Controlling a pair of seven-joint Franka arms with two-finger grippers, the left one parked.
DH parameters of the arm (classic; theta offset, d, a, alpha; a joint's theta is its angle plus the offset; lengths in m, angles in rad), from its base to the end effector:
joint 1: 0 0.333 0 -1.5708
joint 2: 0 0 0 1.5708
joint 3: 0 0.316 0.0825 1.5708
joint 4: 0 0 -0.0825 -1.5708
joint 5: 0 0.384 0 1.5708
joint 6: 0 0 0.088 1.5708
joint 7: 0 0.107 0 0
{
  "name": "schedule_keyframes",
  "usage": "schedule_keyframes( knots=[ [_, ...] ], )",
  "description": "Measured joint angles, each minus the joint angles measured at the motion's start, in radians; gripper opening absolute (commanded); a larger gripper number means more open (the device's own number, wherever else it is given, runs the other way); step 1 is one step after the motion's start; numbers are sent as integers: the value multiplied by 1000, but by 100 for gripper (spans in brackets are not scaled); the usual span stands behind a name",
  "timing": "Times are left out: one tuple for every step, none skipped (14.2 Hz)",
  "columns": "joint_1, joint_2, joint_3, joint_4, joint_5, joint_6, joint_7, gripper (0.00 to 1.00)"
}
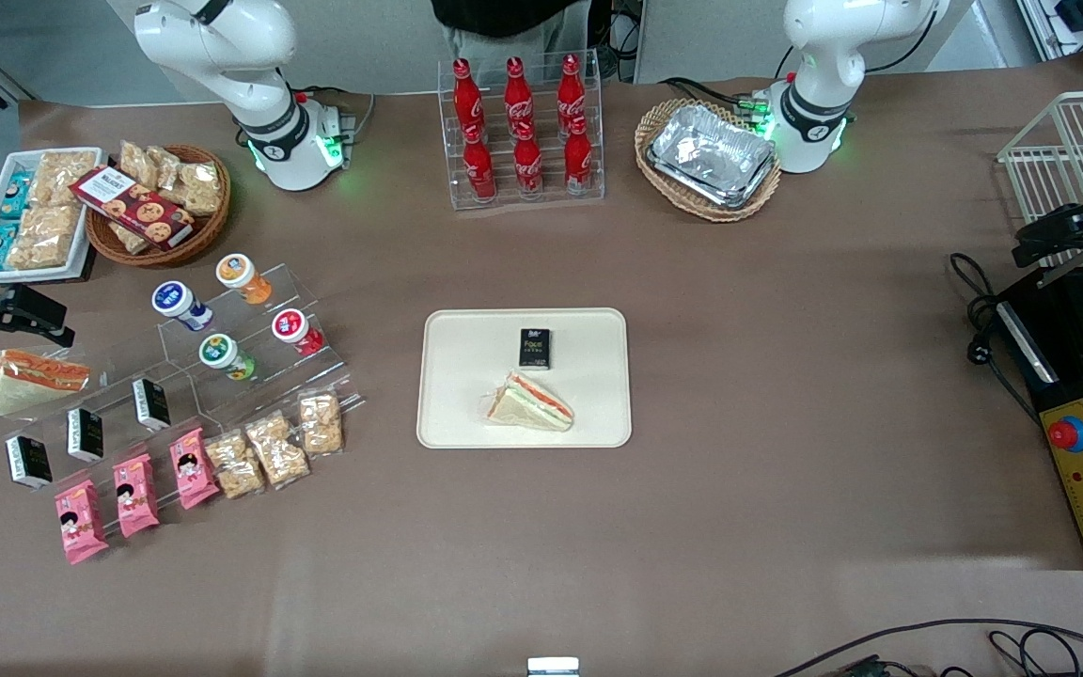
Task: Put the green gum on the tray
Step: 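Move the right gripper over the acrylic rack toward the green-capped bottle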
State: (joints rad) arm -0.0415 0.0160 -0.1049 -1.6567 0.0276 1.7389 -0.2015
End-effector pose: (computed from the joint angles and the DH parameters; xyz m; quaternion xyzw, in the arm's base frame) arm 0.5671 -0.0806 0.5898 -0.9990 -0.0257 -0.0349 0.0069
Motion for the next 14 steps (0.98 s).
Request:
schedule_keyframes(
  knots=[
    [0,0,0,1,1,0,7,100],
    [0,0,0,2,2,0,15,100],
    [0,1,1,2,2,0,21,100],
    [0,1,1,2,3,-1,23,100],
    [0,1,1,2,6,-5,24,100],
    [0,1,1,2,9,-8,24,100],
    [0,1,2,2,11,-13,28,100],
    [1,1,3,2,11,-26,36,100],
    [3,0,5,1,11,-58,43,100],
    [5,-4,8,-1,11,-100,48,100],
    [6,-18,11,-16,11,-126,57,100],
    [7,-45,17,-50,12,-128,68,100],
    [7,-85,27,-100,12,-119,85,100],
    [7,-133,39,-159,12,-99,101,100]
  ],
)
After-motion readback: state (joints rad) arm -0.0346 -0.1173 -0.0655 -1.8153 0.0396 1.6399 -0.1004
